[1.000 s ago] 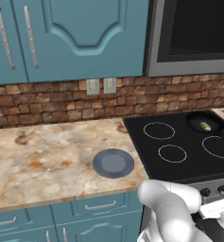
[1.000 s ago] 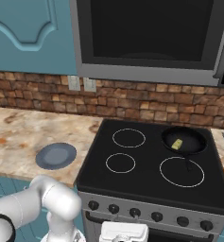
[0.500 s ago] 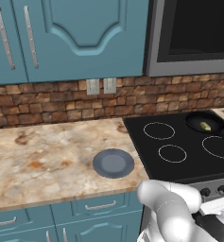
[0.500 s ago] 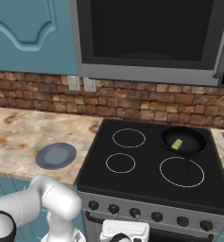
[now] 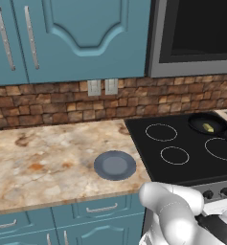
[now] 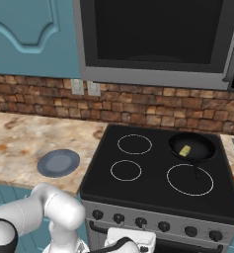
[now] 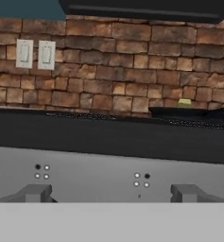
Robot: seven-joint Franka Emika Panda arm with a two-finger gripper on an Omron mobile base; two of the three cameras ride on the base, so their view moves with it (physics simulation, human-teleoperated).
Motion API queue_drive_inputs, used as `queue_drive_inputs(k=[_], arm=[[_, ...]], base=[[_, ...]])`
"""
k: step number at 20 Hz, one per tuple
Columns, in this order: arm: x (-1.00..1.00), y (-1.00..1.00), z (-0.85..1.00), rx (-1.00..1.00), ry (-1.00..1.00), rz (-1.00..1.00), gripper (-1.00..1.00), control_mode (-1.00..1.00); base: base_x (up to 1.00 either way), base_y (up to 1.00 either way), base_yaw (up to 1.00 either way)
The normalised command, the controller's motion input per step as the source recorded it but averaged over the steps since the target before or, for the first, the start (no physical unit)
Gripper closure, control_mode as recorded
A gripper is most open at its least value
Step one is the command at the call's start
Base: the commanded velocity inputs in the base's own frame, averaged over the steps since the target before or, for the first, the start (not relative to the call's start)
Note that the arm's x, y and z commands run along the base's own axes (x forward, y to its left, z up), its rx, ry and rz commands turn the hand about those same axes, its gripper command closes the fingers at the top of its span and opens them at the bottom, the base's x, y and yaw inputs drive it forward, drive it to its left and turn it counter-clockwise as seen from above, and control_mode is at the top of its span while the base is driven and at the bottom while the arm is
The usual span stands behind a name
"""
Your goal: Pick up the butter stick and place it in the pan. Then turn on the burner for the pan.
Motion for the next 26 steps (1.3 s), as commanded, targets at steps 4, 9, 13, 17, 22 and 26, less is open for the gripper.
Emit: queue_drive_inputs(k=[4, 9, 13, 17, 22, 26], arm=[[0.01, -0.07, -0.1, 0.08, 0.0, 0.0, -1.0, -1.0], [0.02, -0.1, -0.06, 0.07, 0.0, 0.0, -1.0, -1.0], [0.03, -0.08, -0.03, 0.02, 0.0, 0.0, -1.0, -1.0], [0.03, -0.03, -0.04, 0.0, 0.0, 0.01, -1.0, -1.0], [0.13, -0.02, -0.06, 0.0, 0.01, 0.04, -1.0, -1.0], [0.17, 0.0, -0.06, 0.0, 0.03, 0.05, -1.0, -1.0]], base=[[0.0, 0.0, 0.0], [0.0, 0.0, 0.0], [0.0, 0.0, 0.0], [0.0, 0.0, 0.0], [0.0, 0.0, 0.0], [0.0, 0.0, 0.0]])
